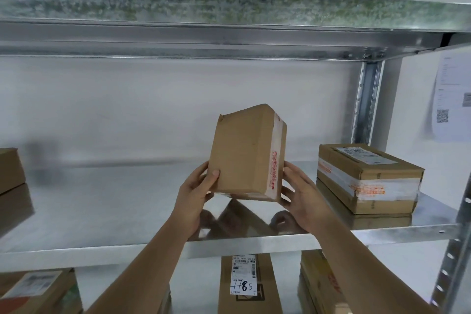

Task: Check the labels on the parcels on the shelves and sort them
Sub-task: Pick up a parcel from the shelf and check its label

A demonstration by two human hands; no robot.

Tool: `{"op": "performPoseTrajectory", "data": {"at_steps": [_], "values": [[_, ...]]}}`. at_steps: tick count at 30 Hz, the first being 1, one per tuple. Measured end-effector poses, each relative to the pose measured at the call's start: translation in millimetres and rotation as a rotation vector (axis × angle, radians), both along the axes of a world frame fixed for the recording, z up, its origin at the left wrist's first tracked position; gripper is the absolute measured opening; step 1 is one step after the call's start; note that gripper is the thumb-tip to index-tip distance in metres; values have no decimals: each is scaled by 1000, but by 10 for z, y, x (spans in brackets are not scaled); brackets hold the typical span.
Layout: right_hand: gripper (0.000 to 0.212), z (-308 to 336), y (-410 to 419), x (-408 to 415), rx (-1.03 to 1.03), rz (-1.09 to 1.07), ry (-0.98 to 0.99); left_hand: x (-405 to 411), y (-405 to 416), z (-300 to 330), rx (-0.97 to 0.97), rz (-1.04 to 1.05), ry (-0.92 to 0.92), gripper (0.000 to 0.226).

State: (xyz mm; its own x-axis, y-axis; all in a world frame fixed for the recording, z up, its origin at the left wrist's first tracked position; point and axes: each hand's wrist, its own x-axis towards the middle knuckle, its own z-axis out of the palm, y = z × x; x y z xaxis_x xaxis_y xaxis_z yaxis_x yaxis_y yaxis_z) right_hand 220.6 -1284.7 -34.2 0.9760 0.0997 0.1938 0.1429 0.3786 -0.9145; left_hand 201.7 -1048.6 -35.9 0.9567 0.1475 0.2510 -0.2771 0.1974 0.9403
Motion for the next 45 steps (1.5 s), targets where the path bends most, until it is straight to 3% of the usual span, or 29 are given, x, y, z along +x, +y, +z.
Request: {"op": "performPoseTrajectory", "data": {"at_steps": [2, 7, 11, 15, 41, 45], "values": [[27, -4, -10, 1, 9, -16, -6, 36, 20, -35, 31, 41, -5, 46], [26, 4, -13, -37, -12, -27, -38, 73, 8, -72, 135, 37, -44, 28], [26, 27, 9, -64, -85, 37, -2, 81, -21, -52, 223, -5, 8, 31], [26, 57, 53, -88, -127, 19, -12, 39, -59, -13, 209, -103, 60, 33], [23, 57, 48, -90, -147, 5, 11, 93, -46, -50, 263, -100, 49, 27], [27, 31, 23, -72, -141, 25, 11, 88, -28, -59, 283, -91, 53, 35]]}}
